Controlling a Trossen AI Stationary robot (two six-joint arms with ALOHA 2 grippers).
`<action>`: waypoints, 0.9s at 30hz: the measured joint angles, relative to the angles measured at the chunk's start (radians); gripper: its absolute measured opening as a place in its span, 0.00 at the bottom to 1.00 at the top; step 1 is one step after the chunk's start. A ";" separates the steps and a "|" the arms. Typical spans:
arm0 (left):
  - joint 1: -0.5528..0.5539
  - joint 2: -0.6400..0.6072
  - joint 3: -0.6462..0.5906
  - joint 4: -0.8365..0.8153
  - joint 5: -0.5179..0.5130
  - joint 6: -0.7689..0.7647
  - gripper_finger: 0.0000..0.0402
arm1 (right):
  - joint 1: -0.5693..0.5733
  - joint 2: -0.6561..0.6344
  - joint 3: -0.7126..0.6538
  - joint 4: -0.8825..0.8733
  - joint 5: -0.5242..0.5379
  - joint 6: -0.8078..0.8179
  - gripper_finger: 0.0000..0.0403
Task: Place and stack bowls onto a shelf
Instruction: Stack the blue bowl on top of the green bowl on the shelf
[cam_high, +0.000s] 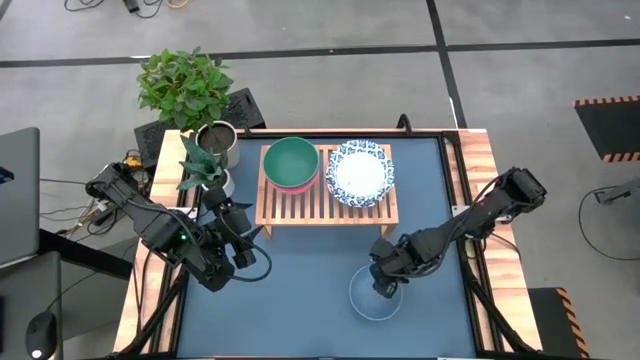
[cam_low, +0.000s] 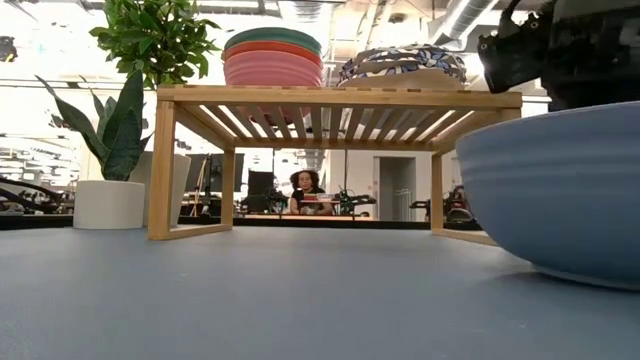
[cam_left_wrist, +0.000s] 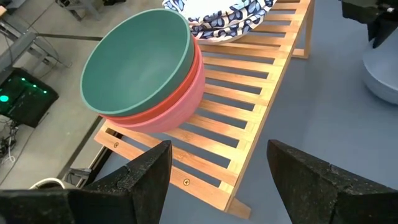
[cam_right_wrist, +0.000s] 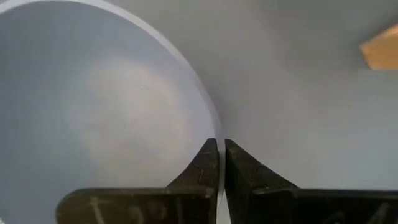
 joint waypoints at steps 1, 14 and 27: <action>0.000 0.000 0.000 0.000 0.001 0.000 0.62 | 0.001 0.000 0.009 0.002 -0.007 -0.012 0.07; 0.000 0.000 0.000 0.000 0.003 0.011 0.62 | -0.055 -0.039 0.433 -0.234 0.092 -0.345 0.07; 0.000 0.000 0.000 0.000 0.006 0.011 0.62 | -0.382 -0.033 0.907 -0.262 0.196 -0.946 0.07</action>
